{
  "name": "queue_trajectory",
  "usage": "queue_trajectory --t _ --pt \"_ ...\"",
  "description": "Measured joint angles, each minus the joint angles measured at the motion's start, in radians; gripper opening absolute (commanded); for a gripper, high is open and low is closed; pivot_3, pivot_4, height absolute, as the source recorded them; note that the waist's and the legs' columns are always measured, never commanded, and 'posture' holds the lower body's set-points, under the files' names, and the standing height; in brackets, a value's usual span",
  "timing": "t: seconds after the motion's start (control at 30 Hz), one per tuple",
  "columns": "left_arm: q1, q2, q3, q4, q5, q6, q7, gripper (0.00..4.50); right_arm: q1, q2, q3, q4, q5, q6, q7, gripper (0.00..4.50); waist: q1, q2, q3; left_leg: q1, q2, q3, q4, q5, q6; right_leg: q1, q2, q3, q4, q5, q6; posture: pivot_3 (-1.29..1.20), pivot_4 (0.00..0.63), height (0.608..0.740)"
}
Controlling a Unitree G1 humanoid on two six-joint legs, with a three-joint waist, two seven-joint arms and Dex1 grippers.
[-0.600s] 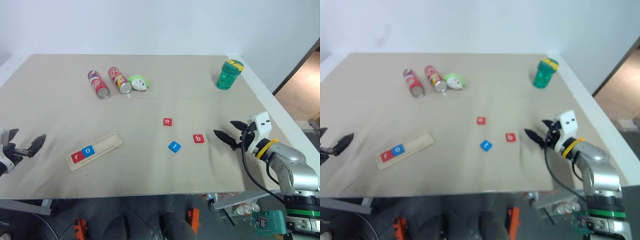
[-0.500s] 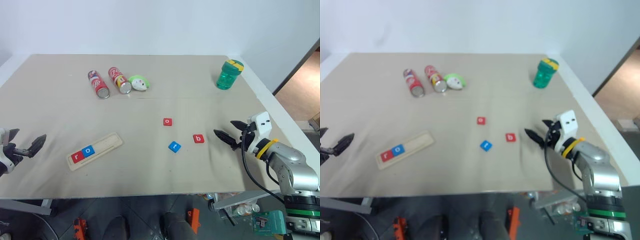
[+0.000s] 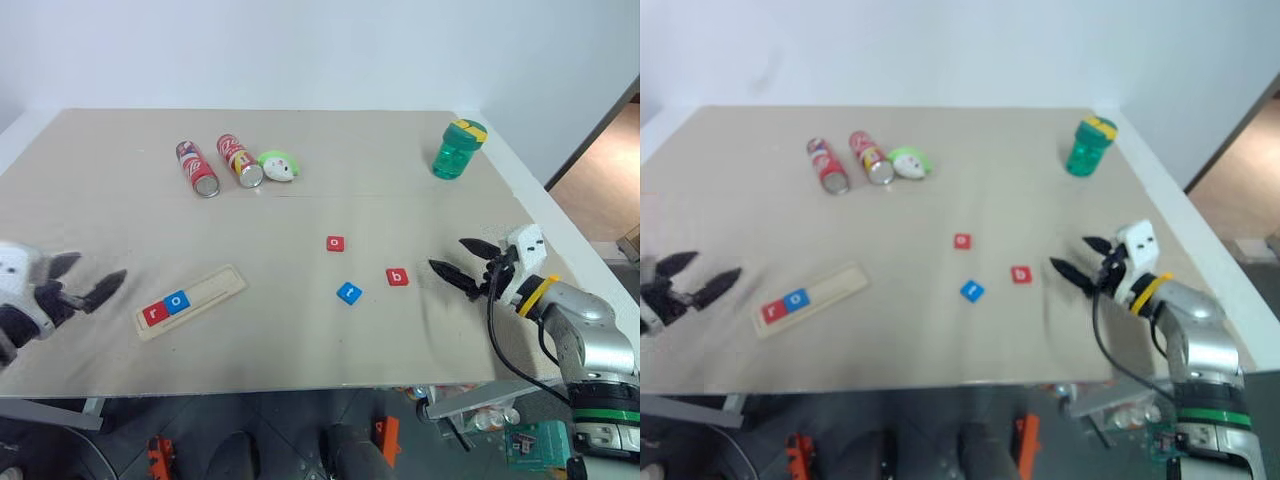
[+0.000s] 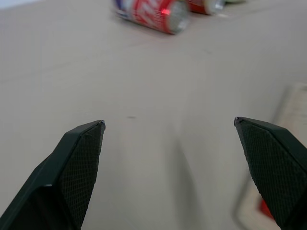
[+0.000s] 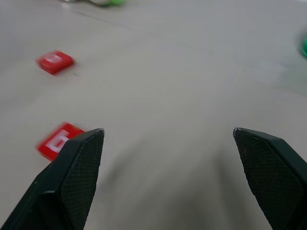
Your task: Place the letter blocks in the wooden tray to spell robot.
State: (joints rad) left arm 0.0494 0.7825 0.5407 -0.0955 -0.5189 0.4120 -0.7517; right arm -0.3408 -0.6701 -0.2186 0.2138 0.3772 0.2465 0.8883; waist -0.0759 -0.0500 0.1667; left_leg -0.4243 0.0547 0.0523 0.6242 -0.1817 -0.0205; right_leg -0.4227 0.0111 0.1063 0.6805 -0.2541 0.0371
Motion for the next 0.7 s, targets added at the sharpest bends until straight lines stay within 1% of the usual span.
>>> queue_trajectory --t 0.07,0.1,0.17,0.27,0.4,0.47,0.57,0.7 --pt "-0.024 0.053 -0.119 -0.046 -0.001 0.026 -0.094 4.5 -0.094 0.018 0.071 -0.031 0.064 0.046 0.129 4.44 -0.001 0.001 0.001 0.0 0.001 0.0 0.001 0.0 0.0 0.0 0.001 0.0 0.0 0.001 -0.002 0.0 0.15 0.74" --pt "-0.033 0.057 -0.139 -0.051 0.001 0.027 -0.108 4.5 -0.11 0.022 0.09 -0.037 0.072 0.052 0.158 4.44 -0.001 0.001 0.0 0.001 0.002 0.0 0.001 0.0 0.0 0.0 0.001 -0.001 0.0 0.001 -0.002 0.0 0.15 0.74" --pt "-0.086 0.089 -0.237 -0.042 0.026 0.034 -0.165 4.5 -0.179 0.038 0.191 -0.054 0.076 0.069 0.275 4.44 0.0 0.001 0.001 0.001 0.003 0.0 0.001 0.0 0.0 0.0 0.003 -0.002 0.0 0.002 -0.003 0.0 0.15 0.74" --pt "-0.141 0.125 -0.335 -0.03 0.064 0.033 -0.23 4.5 -0.233 0.067 0.301 -0.07 0.071 0.067 0.386 4.44 0.0 0.001 0.001 0.0 0.004 -0.002 0.0 0.0 0.0 0.0 0.003 -0.004 0.0 0.001 -0.004 0.0 0.15 0.74" --pt "-0.186 0.144 -0.395 0.009 0.107 0.044 -0.274 4.5 -0.279 0.097 0.35 -0.051 0.066 0.082 0.441 4.44 0.002 0.002 0.001 -0.003 0.003 -0.002 0.0 -0.001 -0.001 -0.003 0.002 -0.005 0.001 0.0 -0.006 0.0 0.15 0.74" --pt "-0.206 0.148 -0.426 0.012 0.132 0.039 -0.284 4.5 -0.315 0.117 0.371 -0.033 0.049 0.07 0.445 4.44 0.002 0.002 0.001 -0.003 0.003 -0.002 0.0 -0.001 -0.001 -0.003 0.002 -0.005 0.001 0.0 -0.006 0.0 0.15 0.74" --pt "-0.218 0.148 -0.436 0.029 0.161 0.027 -0.285 4.5 -0.336 0.135 0.377 -0.022 0.035 0.058 0.445 4.44 0.002 0.002 0.001 -0.004 0.003 -0.003 0.0 -0.001 -0.001 -0.003 0.002 -0.006 0.001 0.0 -0.007 0.0 0.15 0.74" --pt "-0.218 0.142 -0.436 0.037 0.166 0.031 -0.283 4.5 -0.337 0.149 0.377 -0.023 0.03 0.059 0.441 4.44 0.002 0.002 0.001 -0.004 0.003 -0.003 0.001 -0.001 -0.001 -0.003 0.002 -0.006 0.001 0.0 -0.007 0.0 0.15 0.74"
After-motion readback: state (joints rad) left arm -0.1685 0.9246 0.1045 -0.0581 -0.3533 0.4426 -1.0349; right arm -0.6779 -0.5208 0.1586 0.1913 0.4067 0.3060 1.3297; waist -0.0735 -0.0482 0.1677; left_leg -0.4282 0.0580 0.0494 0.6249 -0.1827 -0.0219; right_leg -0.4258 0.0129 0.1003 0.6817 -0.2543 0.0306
